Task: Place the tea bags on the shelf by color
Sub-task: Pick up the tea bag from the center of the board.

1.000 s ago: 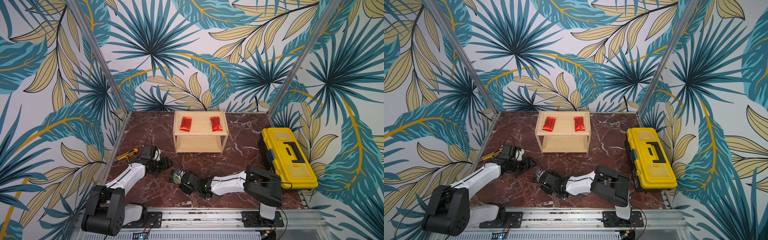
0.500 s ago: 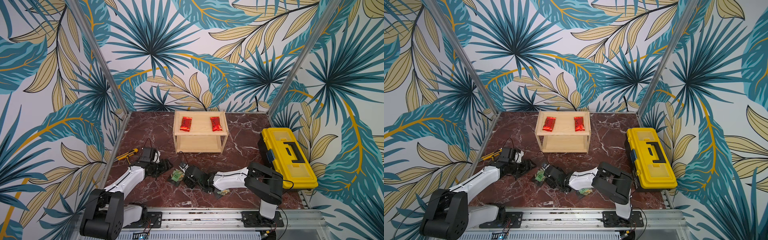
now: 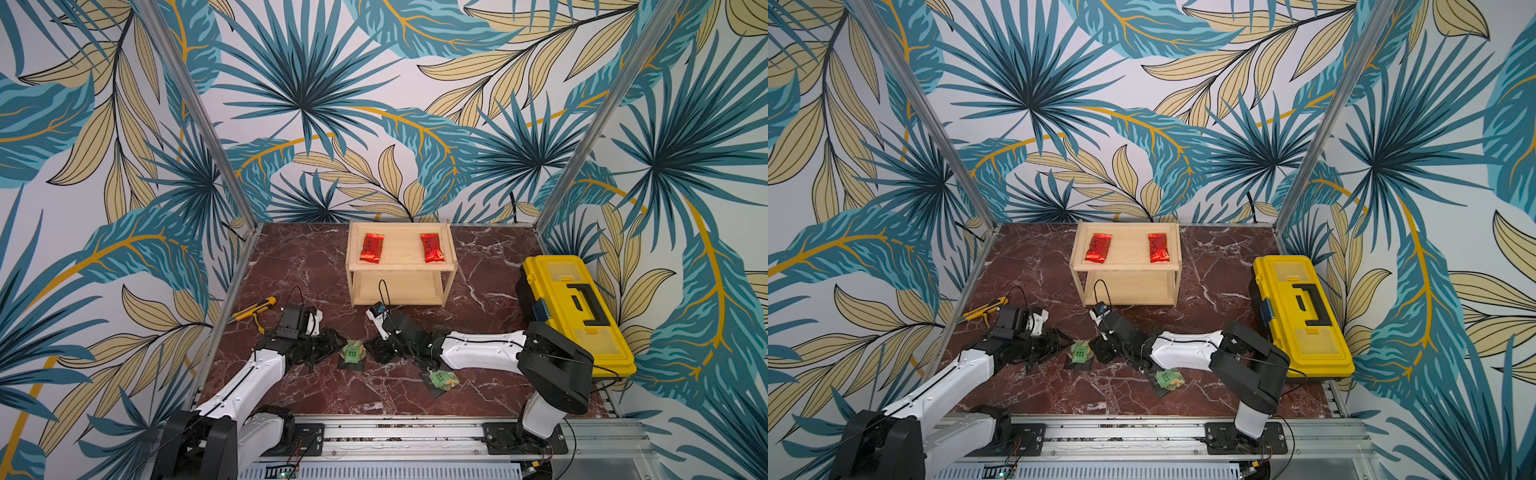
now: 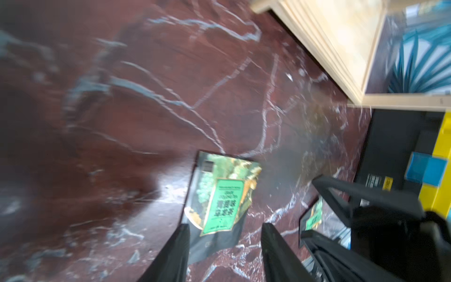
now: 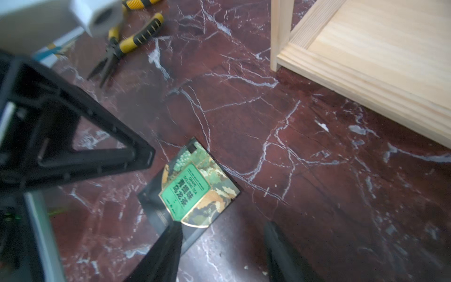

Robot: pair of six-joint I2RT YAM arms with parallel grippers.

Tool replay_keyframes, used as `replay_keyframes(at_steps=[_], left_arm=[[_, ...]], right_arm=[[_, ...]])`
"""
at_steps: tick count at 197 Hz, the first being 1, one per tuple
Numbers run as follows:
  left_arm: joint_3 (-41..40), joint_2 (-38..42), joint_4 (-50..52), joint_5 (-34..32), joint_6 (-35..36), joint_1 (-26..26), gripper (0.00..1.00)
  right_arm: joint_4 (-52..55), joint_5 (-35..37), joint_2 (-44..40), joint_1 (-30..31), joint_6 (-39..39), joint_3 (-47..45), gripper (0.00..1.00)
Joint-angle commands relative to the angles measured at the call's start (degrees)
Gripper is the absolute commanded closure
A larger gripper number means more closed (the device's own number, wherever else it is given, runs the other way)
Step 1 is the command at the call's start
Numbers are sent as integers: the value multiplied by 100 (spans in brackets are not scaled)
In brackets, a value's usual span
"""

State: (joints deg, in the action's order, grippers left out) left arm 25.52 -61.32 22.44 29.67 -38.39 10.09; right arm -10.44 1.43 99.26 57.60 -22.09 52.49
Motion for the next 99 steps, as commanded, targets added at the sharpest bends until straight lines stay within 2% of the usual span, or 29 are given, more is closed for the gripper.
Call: replay_keyframes(at_steps=[1, 47, 99], left_arm=[[-301, 67, -149, 250, -7, 237, 53], [-526, -137, -415, 198, -4, 277, 54], [-592, -205, -447, 33, -7, 275, 54]], right_arm=[[-103, -691, 40, -83, -674, -129, 42], [-563, -1391, 251, -436, -1232, -179, 42], [-623, -1406, 509, -531, -1637, -160, 45]])
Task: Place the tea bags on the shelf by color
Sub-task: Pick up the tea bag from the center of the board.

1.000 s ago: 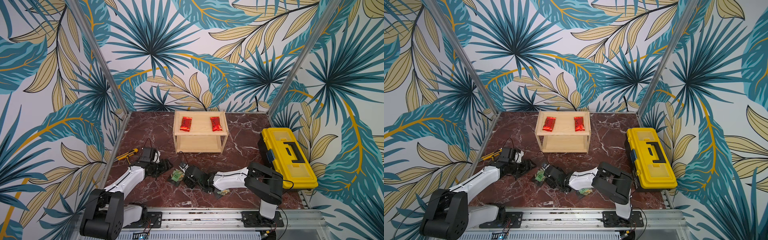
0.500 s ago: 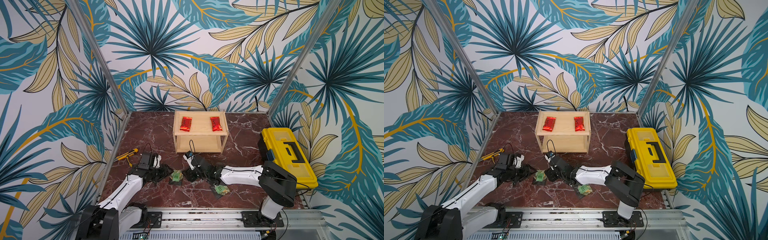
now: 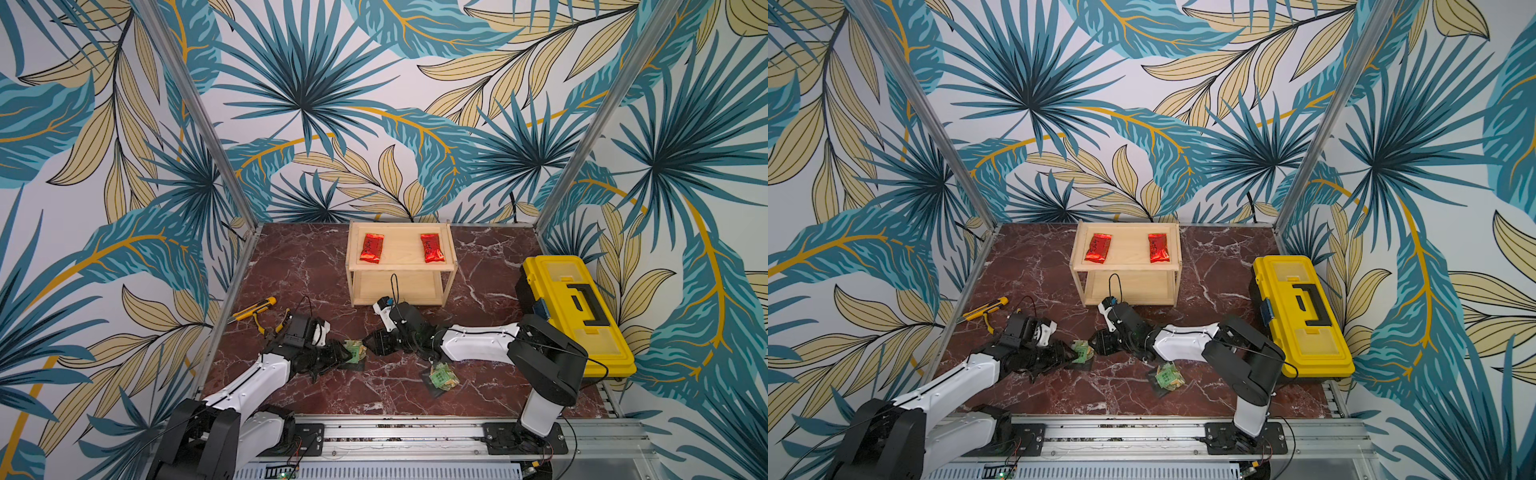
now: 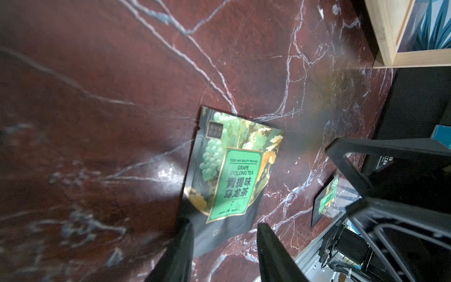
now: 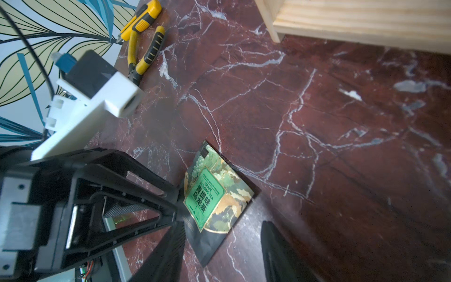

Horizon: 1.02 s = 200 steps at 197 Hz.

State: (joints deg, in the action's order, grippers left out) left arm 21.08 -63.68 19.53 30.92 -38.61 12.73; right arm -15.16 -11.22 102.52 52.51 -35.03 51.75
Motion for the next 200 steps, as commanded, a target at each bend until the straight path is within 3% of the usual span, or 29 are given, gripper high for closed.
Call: replay_keyframes(at_steps=[1, 127, 165, 200], left_arm=[[-148, 31, -154, -98, 13, 15, 54], [-324, 170, -90, -174, -165, 15, 53], [-324, 189, -72, -173, -147, 17, 53], [-315, 221, -55, -183, -121, 17, 53]], right_arm=[[-157, -142, 186, -22, -354, -86, 46], [-1662, -627, 989, -51, -1909, -387, 52], [-1700, -799, 1174, -25, -1934, -164, 56], [-1644, -932, 1263, 22, -1790, 69, 66]])
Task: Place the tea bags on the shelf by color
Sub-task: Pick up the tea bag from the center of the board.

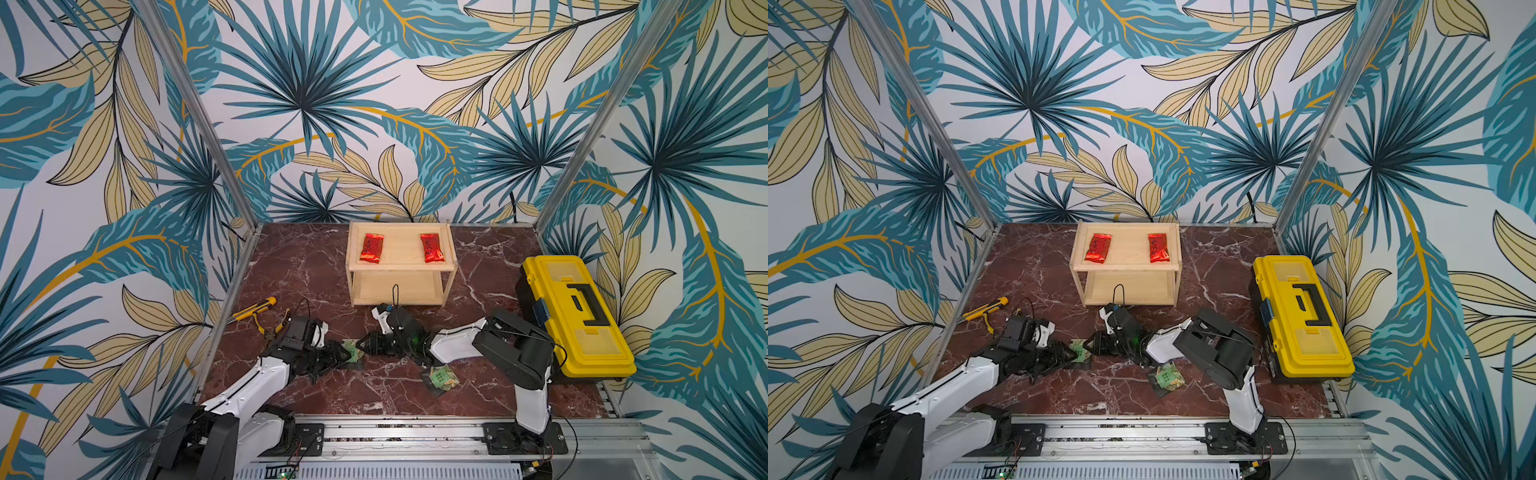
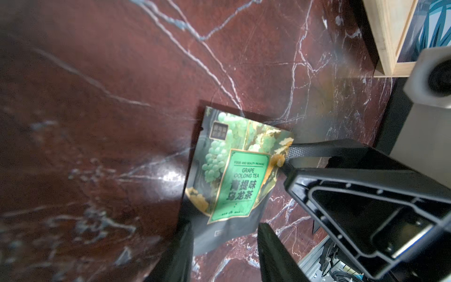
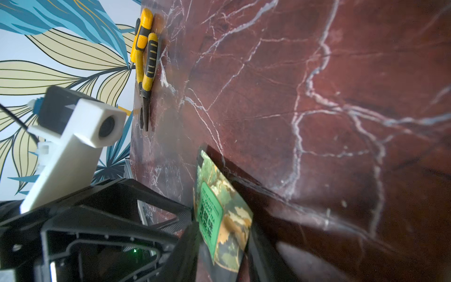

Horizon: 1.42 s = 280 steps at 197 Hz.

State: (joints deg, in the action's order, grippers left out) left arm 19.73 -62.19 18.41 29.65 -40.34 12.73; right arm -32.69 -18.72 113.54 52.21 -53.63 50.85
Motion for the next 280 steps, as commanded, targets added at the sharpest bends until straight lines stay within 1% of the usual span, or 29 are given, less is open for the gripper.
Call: replay_keyframes(at_steps=[1, 11, 43, 68, 88, 99, 117, 141, 153, 168, 184, 207, 230, 237, 240, 244, 280], left_arm=[[-180, 74, 57, -56, 52, 13, 53], [-179, 84, 72, -54, 59, 17, 53], [-180, 140, 118, -70, 78, 14, 53], [-173, 180, 145, -91, 84, 12, 53], [-163, 181, 154, -91, 96, 13, 52], [-154, 189, 154, -81, 105, 17, 51], [-92, 268, 198, -33, 83, 1, 46], [227, 641, 248, 284, -160, -87, 28], [380, 878, 115, 523, -340, -233, 24], [520, 1128, -214, 766, -582, -409, 21], [515, 1207, -1095, 1147, -877, -515, 17], [553, 991, -2090, 1744, -1160, -543, 16], [758, 603, -2368, 2259, -1092, -544, 15], [816, 501, -2354, 2301, -1053, -552, 15], [829, 472, -2356, 2312, -1047, -552, 15], [835, 442, -2391, 2312, -1071, -552, 15], [726, 445, -2736, 2360, -1216, -570, 15]], right_arm=[[107, -184, 165, 53, 75, 165, 67], [124, -224, 199, 52, 114, 233, 68], [122, -381, 365, 49, 151, 446, 79], [215, -424, 388, 52, 223, 552, 92], [318, -371, 330, 49, 295, 582, 97], [395, -331, 277, 53, 349, 571, 100], [557, -142, 37, 41, 530, 446, 100], [612, 92, -647, -130, 792, -19, 100], [526, 91, -1084, -261, 819, -322, 100], [305, -100, -1520, -422, 772, -660, 100], [16, -370, -1878, -529, 653, -929, 100], [-264, -718, -2227, -580, 482, -1026, 100], [-432, -924, -2451, -580, 349, -977, 100], [-430, -956, -2499, -576, 321, -947, 100], [-425, -972, -2521, -714, 314, -939, 100], [-427, -983, -2548, -758, 305, -925, 100], [-245, -1079, -2648, -800, 313, -745, 100]])
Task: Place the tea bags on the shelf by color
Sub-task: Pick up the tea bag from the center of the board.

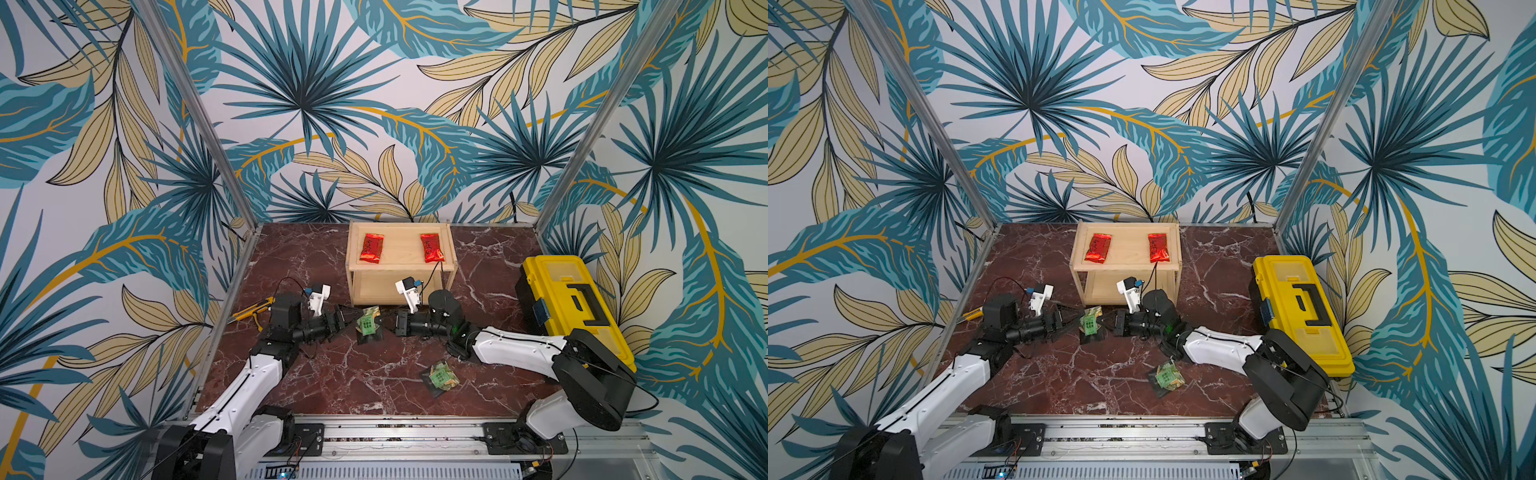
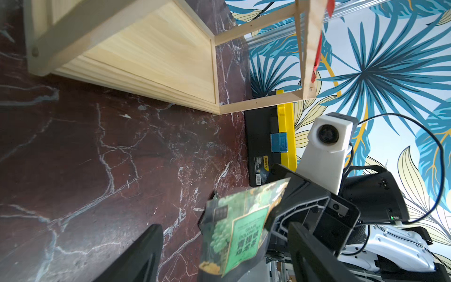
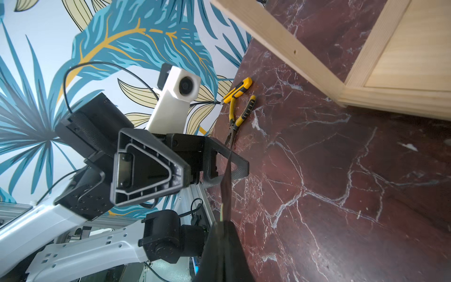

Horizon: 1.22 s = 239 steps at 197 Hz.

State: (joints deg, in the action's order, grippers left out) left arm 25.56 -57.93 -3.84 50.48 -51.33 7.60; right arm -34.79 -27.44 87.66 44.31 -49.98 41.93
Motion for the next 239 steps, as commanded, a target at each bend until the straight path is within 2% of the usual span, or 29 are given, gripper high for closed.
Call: replay_keyframes(at_steps=[1, 35, 58, 127, 163, 192, 218, 239], left_arm=[[138, 23, -525, 282, -124, -61, 16], [52, 36, -822, 496, -332, -56, 20], [28, 82, -669, 570, -201, -56, 29], [6, 296, -228, 361, 89, -60, 74], [138, 259, 197, 215, 374, -56, 83], [259, 246, 318, 214, 403, -57, 100], [357, 275, 76, 397, 170, -65, 100], [371, 309, -500, 533, -295, -70, 100]], right_arm=[[-36, -217, -58, -11, -54, 152, 100], [-29, -371, 331, -11, -80, 425, 100], [-58, -395, 578, -41, -36, 424, 100], [-104, -705, 800, -130, -68, 445, 100], [11, -787, 603, -172, -22, 426, 100], [146, -864, 418, -186, 49, 461, 100], [311, -862, 223, -201, 131, 482, 84], [223, -798, 15, -199, 78, 352, 71]])
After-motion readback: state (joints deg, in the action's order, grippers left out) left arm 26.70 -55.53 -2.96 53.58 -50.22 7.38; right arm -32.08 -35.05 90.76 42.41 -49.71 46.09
